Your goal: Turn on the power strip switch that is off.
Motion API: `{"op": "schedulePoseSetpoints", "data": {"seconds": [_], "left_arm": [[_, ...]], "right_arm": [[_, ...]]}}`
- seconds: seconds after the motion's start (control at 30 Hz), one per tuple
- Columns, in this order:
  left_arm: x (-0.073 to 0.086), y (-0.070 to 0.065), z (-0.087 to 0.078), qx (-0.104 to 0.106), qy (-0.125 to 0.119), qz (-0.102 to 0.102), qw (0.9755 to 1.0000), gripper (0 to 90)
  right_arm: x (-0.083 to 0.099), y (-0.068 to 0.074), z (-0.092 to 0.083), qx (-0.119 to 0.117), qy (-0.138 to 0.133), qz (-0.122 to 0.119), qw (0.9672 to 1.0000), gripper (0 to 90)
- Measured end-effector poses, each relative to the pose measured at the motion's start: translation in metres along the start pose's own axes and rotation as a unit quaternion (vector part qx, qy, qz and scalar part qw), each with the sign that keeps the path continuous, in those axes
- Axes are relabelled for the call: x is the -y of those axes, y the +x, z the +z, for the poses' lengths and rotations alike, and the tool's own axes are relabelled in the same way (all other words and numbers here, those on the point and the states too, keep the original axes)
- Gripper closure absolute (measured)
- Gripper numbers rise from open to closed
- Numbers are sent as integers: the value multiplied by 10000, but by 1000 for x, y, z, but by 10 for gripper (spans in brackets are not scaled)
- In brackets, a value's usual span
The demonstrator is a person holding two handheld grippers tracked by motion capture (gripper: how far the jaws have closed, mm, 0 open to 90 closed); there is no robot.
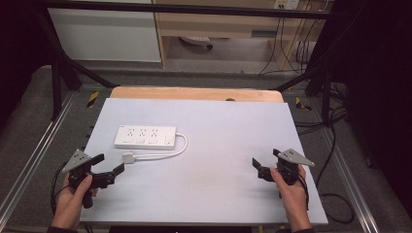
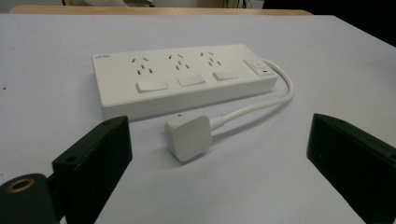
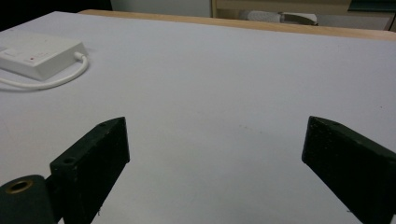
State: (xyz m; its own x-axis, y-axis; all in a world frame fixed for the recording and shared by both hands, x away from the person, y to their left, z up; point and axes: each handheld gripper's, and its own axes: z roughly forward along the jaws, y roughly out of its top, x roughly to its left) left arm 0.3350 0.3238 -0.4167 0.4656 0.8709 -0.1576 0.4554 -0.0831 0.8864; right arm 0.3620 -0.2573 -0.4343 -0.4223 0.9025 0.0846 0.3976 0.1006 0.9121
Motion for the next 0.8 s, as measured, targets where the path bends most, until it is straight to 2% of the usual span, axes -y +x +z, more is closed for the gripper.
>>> {"op": "schedulePoseSetpoints", "data": {"seconds": [0.13, 0.17, 0.23, 0.27, 0.33, 0.43, 0.5, 0.63, 0.8], "left_arm": [[0, -3, 0, -44, 82, 0, 10000, 68], [-1, -4, -1, -43, 112, -63, 9999, 69], [-1, -5, -2, 62, 112, -129, 9998, 69], [-1, -6, -2, 51, 110, -112, 9999, 64], [-2, -6, -2, -100, 72, -35, 9999, 66], [-4, -5, -3, -146, 0, -144, 9998, 70], [-6, -5, -6, -142, -130, -287, 9994, 66], [-10, -9, -9, -190, -202, -121, 9995, 78], [-22, -10, -10, -271, -366, -41, 9990, 85]], "right_arm": [[0, 3, 0, -17, 16, -91, 10000, 65], [0, 4, 0, -1, 30, -111, 9999, 64], [2, 5, 0, 1, 73, -122, 9999, 60], [2, 6, 1, -3, 100, -146, 9998, 56], [2, 6, 0, -13, 83, -150, 9999, 48], [1, 8, 0, -72, 73, -145, 9998, 39], [1, 10, -1, -151, 43, -46, 9999, 43], [0, 11, 1, -156, 98, -122, 9998, 43], [0, 13, 1, -174, 108, -161, 9997, 42]]}}
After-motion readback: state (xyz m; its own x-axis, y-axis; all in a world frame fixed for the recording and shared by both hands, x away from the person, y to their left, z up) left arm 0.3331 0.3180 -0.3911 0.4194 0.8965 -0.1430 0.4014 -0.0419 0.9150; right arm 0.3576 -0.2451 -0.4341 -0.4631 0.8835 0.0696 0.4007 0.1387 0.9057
